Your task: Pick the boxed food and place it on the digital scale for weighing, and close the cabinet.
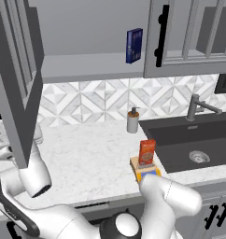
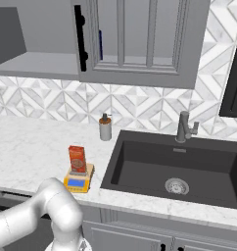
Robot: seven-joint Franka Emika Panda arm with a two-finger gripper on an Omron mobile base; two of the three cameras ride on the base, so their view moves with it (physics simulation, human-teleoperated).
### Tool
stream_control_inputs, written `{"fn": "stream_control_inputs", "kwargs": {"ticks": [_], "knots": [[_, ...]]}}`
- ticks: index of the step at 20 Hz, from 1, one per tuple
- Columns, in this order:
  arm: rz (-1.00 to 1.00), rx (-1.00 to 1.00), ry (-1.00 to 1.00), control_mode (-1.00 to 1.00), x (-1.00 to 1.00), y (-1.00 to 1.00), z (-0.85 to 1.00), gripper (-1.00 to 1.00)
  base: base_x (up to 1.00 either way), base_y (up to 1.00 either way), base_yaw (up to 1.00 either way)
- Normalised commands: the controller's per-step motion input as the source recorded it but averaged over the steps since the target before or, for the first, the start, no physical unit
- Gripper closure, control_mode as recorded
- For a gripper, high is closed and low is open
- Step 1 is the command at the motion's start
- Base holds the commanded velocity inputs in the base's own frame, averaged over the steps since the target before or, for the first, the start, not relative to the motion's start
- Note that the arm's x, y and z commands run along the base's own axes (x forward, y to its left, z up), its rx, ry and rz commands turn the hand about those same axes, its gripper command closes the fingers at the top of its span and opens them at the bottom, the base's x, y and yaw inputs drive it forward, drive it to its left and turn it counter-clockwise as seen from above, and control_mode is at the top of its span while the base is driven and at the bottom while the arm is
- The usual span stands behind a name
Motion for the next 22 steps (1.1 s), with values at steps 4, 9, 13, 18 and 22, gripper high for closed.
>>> {"fn": "stream_control_inputs", "kwargs": {"ticks": [4,9,13,18,22], "knots": [[-0.04,0.1,-0.15,-1.0,-0.14,-0.49,0.31,-1.0,0.0,0.0,0.0],[-0.01,0.16,-0.08,-1.0,-0.05,-0.68,0.29,-1.0,0.0,0.0,0.0],[0.0,0.14,-0.09,-1.0,-0.04,-0.83,0.33,-1.0,0.0,0.0,0.0],[0.0,0.17,-0.04,-1.0,-0.01,-1.0,0.43,-1.0,0.0,0.0,0.0],[0.0,0.17,0.0,-1.0,0.0,-1.0,0.49,-1.0,0.0,0.0,0.0]]}}
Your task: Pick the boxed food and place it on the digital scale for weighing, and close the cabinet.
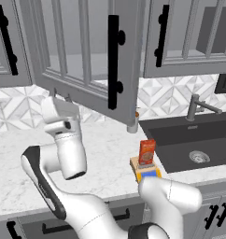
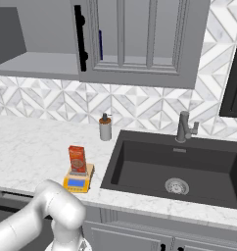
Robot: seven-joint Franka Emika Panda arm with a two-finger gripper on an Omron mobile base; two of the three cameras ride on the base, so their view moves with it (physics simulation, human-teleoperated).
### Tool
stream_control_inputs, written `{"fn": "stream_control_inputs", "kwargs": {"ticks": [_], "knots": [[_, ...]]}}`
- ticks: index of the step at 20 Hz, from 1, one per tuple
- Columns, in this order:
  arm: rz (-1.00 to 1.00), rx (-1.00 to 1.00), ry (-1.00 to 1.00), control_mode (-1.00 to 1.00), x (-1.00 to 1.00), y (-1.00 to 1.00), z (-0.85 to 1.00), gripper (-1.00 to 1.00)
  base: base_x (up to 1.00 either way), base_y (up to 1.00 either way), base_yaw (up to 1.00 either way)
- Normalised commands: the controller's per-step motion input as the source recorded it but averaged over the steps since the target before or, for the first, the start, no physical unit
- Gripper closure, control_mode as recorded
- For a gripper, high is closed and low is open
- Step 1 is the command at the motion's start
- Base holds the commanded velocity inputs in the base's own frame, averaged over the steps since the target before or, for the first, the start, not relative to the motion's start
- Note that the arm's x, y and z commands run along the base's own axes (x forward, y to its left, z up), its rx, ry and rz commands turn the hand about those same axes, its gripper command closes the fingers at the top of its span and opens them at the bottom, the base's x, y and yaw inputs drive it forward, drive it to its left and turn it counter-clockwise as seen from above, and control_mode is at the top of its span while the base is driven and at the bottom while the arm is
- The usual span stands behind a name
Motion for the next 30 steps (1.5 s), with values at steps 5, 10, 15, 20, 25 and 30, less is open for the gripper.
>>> {"fn": "stream_control_inputs", "kwargs": {"ticks": [5,10,15,20,25,30], "knots": [[0.0,0.16,0.0,-1.0,0.0,-1.0,0.54,-1.0,0.0,0.0,0.0],[0.0,0.14,0.0,-1.0,0.0,-0.95,0.62,-1.0,0.0,0.0,0.0],[-0.02,0.14,0.12,-1.0,0.47,-0.96,0.5,-1.0,0.0,0.0,0.0],[-0.03,0.11,0.25,-1.0,0.66,-1.0,0.38,-1.0,0.0,0.0,0.0],[-0.04,0.05,0.34,-1.0,0.67,-1.0,0.43,-1.0,0.0,0.0,0.0],[-0.01,0.03,0.22,-1.0,0.95,-0.89,0.15,-1.0,0.0,0.0,0.0]]}}
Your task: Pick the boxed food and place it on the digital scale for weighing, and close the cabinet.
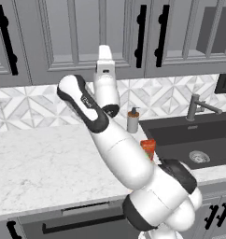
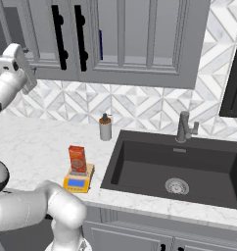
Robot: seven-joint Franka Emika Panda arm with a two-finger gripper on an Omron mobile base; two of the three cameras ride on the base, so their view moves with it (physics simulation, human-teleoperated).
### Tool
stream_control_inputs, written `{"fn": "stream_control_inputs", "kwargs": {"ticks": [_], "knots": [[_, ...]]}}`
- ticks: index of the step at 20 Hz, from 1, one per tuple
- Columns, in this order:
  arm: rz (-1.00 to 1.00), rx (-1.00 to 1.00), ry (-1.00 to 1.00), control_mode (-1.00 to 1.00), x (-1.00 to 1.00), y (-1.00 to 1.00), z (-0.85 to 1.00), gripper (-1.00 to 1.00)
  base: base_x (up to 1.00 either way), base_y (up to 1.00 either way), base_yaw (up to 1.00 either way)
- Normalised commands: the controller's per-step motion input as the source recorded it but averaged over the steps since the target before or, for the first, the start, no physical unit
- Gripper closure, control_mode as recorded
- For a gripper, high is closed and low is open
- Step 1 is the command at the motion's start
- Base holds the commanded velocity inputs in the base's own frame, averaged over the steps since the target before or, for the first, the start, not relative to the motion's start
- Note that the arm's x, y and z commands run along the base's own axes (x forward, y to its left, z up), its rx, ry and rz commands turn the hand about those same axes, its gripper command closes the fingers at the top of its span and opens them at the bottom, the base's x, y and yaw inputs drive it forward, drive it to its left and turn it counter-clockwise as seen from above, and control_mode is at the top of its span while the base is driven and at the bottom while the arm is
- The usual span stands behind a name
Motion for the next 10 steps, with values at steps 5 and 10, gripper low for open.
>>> {"fn": "stream_control_inputs", "kwargs": {"ticks": [5,10], "knots": [[0.0,0.02,0.1,-1.0,0.99,-0.73,0.0,-1.0,0.0,0.0,0.0],[0.0,0.0,0.01,-1.0,1.0,-0.52,-0.16,-1.0,0.0,0.0,0.0]]}}
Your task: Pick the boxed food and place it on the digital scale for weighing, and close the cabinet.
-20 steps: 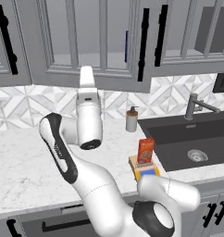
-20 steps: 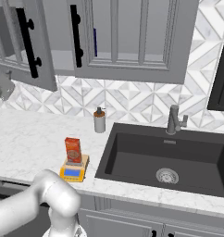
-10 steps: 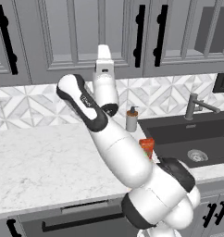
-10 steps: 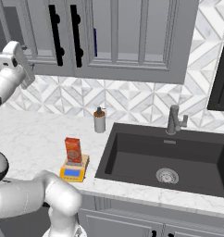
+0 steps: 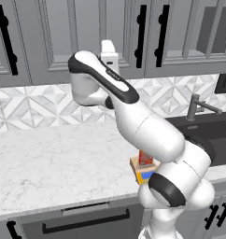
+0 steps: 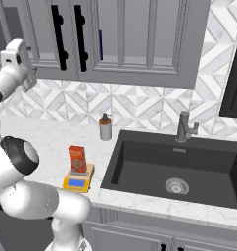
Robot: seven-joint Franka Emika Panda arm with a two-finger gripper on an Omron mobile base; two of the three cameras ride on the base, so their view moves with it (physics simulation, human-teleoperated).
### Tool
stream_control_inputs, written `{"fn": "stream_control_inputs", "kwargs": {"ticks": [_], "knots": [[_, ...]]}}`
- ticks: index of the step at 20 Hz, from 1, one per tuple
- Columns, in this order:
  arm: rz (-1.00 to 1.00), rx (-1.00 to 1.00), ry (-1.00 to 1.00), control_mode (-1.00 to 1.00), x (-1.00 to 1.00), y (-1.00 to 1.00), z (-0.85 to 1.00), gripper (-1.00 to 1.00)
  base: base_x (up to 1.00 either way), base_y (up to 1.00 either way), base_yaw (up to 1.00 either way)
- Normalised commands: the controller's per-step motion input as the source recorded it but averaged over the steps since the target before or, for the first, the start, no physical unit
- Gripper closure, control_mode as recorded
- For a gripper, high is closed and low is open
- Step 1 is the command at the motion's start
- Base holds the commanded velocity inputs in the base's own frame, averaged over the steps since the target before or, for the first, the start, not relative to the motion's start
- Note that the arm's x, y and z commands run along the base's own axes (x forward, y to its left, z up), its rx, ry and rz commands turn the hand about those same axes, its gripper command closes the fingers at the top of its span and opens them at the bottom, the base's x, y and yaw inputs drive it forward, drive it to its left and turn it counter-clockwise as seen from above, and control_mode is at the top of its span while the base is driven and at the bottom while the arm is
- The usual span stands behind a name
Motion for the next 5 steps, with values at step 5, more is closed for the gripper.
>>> {"fn": "stream_control_inputs", "kwargs": {"ticks": [5], "knots": [[0.0,0.02,-0.03,-1.0,0.1,-0.91,-0.14,-1.0,0.0,0.0,0.0]]}}
